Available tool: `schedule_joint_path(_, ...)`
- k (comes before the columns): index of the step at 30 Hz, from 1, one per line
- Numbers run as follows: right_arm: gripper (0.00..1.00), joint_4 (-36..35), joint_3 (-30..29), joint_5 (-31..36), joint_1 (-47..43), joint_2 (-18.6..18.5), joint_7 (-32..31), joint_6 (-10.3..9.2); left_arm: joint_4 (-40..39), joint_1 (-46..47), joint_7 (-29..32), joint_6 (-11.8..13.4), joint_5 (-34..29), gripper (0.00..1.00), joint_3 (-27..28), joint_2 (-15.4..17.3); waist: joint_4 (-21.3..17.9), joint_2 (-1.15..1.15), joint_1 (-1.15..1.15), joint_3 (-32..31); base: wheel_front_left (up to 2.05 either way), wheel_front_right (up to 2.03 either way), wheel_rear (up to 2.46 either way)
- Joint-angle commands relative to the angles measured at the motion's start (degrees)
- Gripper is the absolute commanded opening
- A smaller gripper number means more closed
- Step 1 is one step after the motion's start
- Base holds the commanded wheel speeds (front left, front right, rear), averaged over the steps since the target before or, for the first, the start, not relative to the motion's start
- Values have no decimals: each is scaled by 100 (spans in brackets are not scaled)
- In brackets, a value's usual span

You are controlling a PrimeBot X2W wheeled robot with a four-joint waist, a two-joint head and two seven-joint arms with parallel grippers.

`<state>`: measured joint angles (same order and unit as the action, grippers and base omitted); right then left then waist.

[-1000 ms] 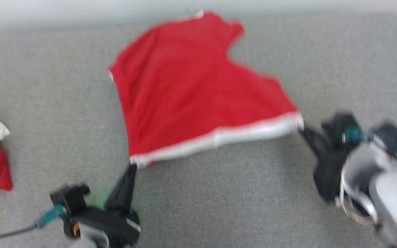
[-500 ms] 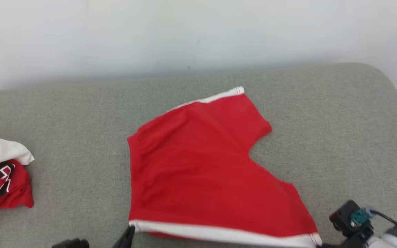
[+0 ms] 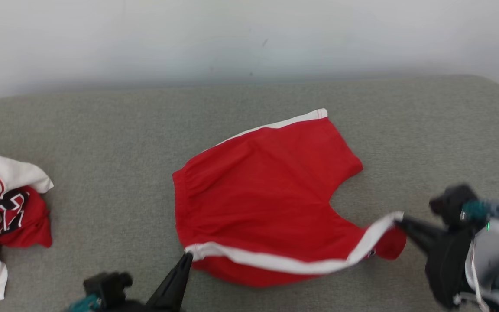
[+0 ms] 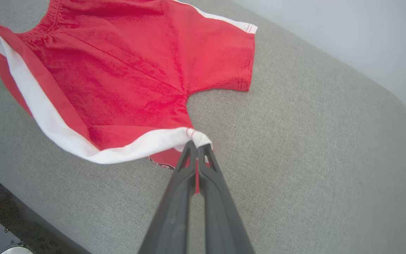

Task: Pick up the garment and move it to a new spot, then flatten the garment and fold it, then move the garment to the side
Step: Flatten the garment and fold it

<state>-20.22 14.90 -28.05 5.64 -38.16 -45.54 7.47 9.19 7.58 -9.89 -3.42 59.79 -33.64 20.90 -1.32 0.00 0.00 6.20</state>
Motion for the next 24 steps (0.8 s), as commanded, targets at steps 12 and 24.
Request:
schedule_joint_path(12, 0, 2524, 691, 307, 2754, -42, 1582, 2, 808, 1966, 311, 453, -244, 0, -6, -909, 888, 0, 0, 950, 0, 0, 0)
schedule_joint_path(24, 0, 4202, 793, 915, 4103, 421, 2564, 2, 2005, 3224, 90, 706, -255, 0, 200, -1500, 1133, 0, 0, 1538, 0, 0, 0)
